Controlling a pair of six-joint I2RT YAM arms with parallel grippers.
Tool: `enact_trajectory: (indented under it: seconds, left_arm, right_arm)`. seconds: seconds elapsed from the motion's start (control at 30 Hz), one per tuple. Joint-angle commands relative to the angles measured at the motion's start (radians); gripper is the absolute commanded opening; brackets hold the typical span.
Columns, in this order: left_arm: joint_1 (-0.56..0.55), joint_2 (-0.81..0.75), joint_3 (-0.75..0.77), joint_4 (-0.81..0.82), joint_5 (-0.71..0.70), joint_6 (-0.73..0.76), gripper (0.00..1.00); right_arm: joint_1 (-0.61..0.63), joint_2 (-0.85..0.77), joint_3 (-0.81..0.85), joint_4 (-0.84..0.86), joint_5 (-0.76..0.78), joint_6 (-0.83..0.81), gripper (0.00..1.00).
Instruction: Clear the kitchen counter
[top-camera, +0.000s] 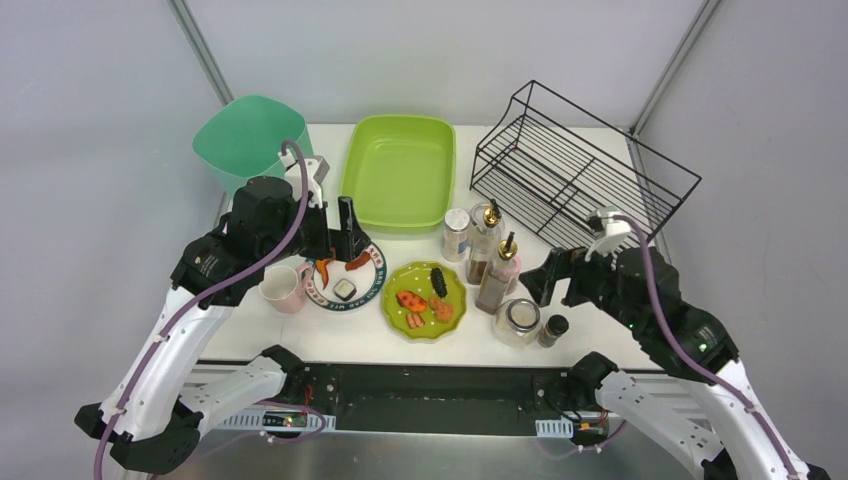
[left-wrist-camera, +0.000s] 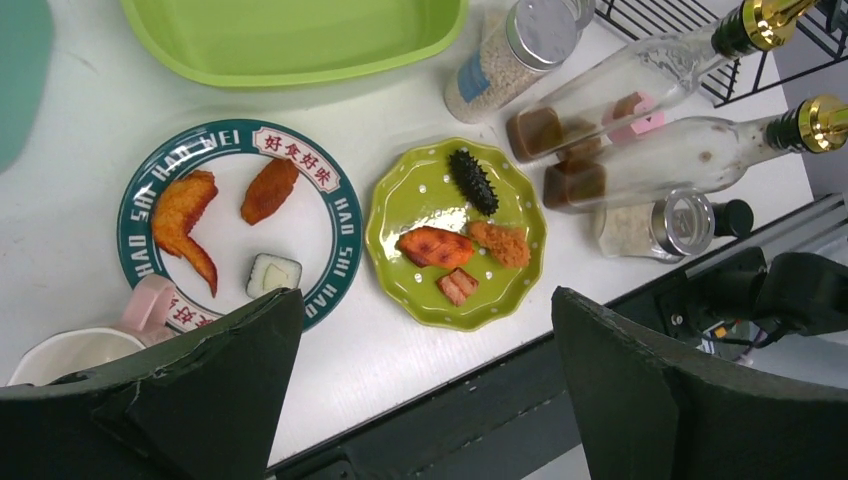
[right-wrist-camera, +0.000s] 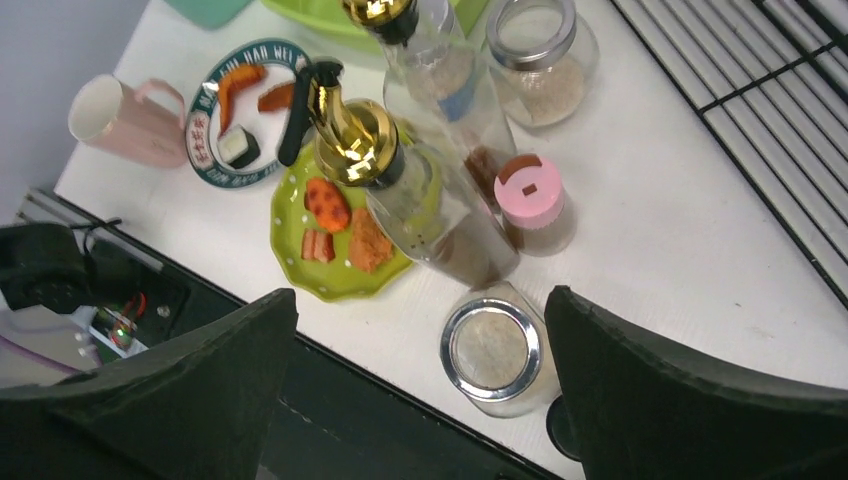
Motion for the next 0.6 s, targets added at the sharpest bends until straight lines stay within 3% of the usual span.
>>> enact_trajectory:
  seconds: [0.0, 0.57]
  left_arm:
    - [0.006, -0.024, -0.022, 0.027, 0.073, 0.014, 1.00]
    - [0.006, -0.031, -0.123, 0.097, 0.136, 0.023, 1.00]
  right_arm:
    - [0.006, -0.049, -0.119, 0.189, -0.110, -0.074, 0.99]
    - [0.100, -0.054, -0.335, 0.543, 0.046, -0.204, 0.96]
